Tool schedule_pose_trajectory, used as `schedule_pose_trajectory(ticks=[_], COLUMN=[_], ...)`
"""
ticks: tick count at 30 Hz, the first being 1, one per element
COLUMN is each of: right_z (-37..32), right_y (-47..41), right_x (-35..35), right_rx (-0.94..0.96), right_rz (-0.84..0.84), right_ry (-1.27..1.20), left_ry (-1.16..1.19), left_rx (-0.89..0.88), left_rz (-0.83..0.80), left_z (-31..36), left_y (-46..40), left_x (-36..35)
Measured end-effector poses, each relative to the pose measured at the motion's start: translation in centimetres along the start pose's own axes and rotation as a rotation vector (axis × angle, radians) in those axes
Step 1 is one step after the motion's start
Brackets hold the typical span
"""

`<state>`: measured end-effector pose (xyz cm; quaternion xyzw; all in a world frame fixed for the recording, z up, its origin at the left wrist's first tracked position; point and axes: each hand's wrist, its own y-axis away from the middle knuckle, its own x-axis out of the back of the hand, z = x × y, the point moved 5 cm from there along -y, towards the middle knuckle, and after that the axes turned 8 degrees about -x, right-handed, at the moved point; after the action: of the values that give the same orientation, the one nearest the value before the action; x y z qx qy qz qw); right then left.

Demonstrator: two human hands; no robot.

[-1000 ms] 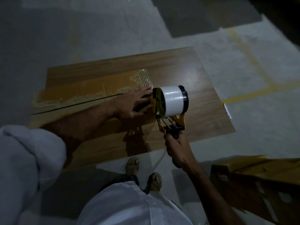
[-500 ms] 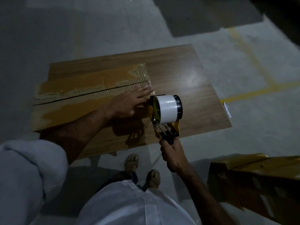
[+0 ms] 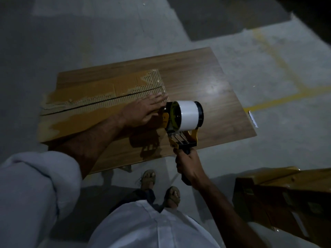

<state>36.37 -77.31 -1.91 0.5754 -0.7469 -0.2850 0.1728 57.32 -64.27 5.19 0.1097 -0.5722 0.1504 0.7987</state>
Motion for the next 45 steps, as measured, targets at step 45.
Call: schedule_pose_trajectory(ticks=[45], right_z=[-10.7], right_y=[-7.9], right_x=[0.6], right_rx=[0.891], right_rz=[0.586], right_ry=[0.761], left_ry=[0.068], left_rx=[0.256], left_rz=[0.311], left_z=[-1.6], left_y=[3.8], left_x=[-0.5])
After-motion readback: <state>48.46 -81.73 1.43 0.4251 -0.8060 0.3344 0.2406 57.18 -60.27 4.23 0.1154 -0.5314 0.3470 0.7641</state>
